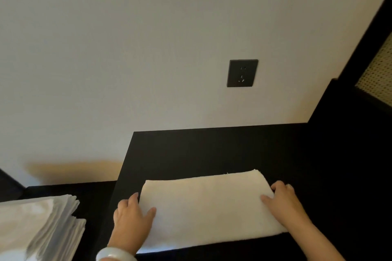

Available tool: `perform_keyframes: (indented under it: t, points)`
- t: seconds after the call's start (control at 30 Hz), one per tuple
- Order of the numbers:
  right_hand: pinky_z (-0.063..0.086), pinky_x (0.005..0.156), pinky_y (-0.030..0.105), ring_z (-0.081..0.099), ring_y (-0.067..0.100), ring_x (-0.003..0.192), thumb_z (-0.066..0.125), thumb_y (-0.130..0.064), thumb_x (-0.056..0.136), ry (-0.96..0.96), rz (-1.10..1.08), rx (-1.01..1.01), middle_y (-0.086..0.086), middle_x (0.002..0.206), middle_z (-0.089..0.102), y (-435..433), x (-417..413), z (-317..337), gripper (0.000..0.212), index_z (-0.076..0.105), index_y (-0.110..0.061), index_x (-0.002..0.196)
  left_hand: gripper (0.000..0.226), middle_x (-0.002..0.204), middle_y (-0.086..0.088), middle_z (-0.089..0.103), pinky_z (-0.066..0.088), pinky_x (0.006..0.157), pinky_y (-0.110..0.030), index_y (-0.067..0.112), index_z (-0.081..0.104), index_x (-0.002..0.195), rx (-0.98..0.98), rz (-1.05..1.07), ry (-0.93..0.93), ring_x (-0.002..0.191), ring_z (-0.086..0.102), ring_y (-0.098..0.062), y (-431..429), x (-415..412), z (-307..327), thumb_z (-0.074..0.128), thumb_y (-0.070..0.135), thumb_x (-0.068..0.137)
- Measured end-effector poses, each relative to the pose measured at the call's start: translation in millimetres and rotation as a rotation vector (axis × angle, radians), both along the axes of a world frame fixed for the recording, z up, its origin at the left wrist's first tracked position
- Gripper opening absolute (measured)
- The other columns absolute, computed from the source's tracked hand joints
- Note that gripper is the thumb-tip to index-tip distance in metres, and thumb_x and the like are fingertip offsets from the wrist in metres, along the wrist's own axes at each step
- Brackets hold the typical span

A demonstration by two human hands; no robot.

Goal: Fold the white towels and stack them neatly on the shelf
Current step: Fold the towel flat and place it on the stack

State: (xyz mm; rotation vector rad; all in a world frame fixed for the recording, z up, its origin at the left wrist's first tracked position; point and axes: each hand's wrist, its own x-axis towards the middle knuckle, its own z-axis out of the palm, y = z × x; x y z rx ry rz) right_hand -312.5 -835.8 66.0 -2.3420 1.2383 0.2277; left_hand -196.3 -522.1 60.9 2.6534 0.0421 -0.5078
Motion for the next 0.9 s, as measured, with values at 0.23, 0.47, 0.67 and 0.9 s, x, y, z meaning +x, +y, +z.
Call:
perform_keyframes:
  t: [0.23, 0.47, 0.67, 0.9]
  points:
    - [0.05, 0.081, 0.039, 0.061, 0.024, 0.091, 0.06, -0.03, 0.096, -0.155, -0.253, 0.549, 0.009, 0.102, 0.062, -12.0, -2.3, 15.1, 0.032, 0.054, -0.008, 0.118, 0.053, 0.133, -0.012, 0.053, 0.039, 0.102, -0.039, 0.008, 0.043, 0.141, -0.305, 0.2, 0.202, 0.119, 0.052, -0.027, 10.9, 4.4, 11.7, 0.059, 0.029, 0.095]
    - [0.055, 0.089, 0.049, 0.069, 0.028, 0.095, 0.062, -0.02, 0.094, -0.324, -0.207, 0.697, 0.009, 0.106, 0.071, -11.3, 6.2, 39.5, 0.028, 0.062, -0.016, 0.121, 0.016, 0.091, -0.015, 0.074, 0.05, 0.094, -0.052, 0.006, 0.071, 0.103, -0.667, 0.265, 0.241, 0.091, 0.067, -0.036, -2.1, 9.8, 37.5, 0.057, 0.008, 0.095]
    - [0.059, 0.08, 0.049, 0.072, 0.026, 0.09, 0.067, -0.026, 0.091, -0.458, -0.109, 0.693, 0.006, 0.103, 0.072, -6.7, 19.7, 68.9, 0.034, 0.059, -0.024, 0.124, 0.015, 0.095, -0.01, 0.075, 0.054, 0.087, -0.052, 0.019, 0.069, 0.105, -0.845, 0.208, 0.193, 0.091, 0.07, -0.033, -21.0, 9.6, 79.6, 0.057, 0.016, 0.097]
    - [0.059, 0.082, 0.052, 0.072, 0.028, 0.091, 0.067, -0.026, 0.091, -0.574, -0.093, 0.698, 0.006, 0.104, 0.073, -9.3, 22.0, 78.7, 0.033, 0.06, -0.026, 0.123, 0.014, 0.093, -0.011, 0.075, 0.052, 0.091, -0.054, 0.016, 0.072, 0.102, -0.899, 0.237, 0.112, 0.092, 0.069, -0.034, -22.2, 15.2, 100.2, 0.059, 0.016, 0.095]
